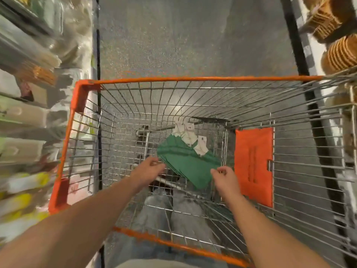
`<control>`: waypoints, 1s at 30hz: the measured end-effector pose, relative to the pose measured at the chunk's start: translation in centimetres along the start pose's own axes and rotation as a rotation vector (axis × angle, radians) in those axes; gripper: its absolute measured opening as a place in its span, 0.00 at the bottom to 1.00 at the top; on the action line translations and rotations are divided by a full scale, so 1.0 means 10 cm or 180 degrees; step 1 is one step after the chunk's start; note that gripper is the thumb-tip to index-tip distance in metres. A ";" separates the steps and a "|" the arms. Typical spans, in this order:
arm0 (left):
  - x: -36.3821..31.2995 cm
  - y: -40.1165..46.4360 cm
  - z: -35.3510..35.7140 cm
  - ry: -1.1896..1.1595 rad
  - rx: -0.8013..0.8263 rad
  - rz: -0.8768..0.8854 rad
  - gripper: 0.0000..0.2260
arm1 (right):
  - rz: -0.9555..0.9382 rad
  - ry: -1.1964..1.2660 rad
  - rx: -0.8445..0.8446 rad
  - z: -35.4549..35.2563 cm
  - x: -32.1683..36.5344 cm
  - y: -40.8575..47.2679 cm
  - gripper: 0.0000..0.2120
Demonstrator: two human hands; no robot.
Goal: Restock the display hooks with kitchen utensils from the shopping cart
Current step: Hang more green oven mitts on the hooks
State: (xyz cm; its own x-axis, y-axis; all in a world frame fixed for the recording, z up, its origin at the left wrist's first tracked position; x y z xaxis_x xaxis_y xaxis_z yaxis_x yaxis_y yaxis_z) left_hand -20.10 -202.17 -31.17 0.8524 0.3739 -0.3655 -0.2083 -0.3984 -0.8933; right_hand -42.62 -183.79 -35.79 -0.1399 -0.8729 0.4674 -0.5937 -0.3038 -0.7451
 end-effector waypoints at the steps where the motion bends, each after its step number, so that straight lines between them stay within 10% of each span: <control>1: -0.05 0.09 0.03 -0.0038 -0.0013 -0.0030 0.19 | 0.0000 -0.0030 0.0013 0.01 0.01 0.12 0.17; 16: -0.02 1.68 0.33 -0.0280 -0.0395 -0.0147 0.22 | -0.0197 -0.1449 0.0365 0.58 -0.29 1.59 0.36; 21: 0.09 1.75 0.31 -0.0210 -0.0527 -0.0052 0.22 | -0.0327 -0.1875 -0.0009 0.54 -0.25 1.70 0.22; 30: 0.12 1.77 0.35 -0.0260 -0.0482 -0.0059 0.13 | -0.0940 -0.0503 0.0804 0.47 0.04 1.43 0.16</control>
State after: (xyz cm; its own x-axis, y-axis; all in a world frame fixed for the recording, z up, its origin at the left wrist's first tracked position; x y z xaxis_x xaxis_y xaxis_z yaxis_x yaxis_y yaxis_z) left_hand -24.46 -205.84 -48.36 0.8124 0.4467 -0.3749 -0.1129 -0.5102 -0.8526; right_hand -47.49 -190.29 -48.49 0.1422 -0.7760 0.6145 -0.3744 -0.6168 -0.6924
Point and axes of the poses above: each hand's wrist, its own y-axis towards the middle knuckle, its own z-axis out of the palm, x = y × z, the point moved 7 cm from there along y, towards the middle knuckle, and after that the axes turned 3 degrees about -z, right-handed, at the moved point
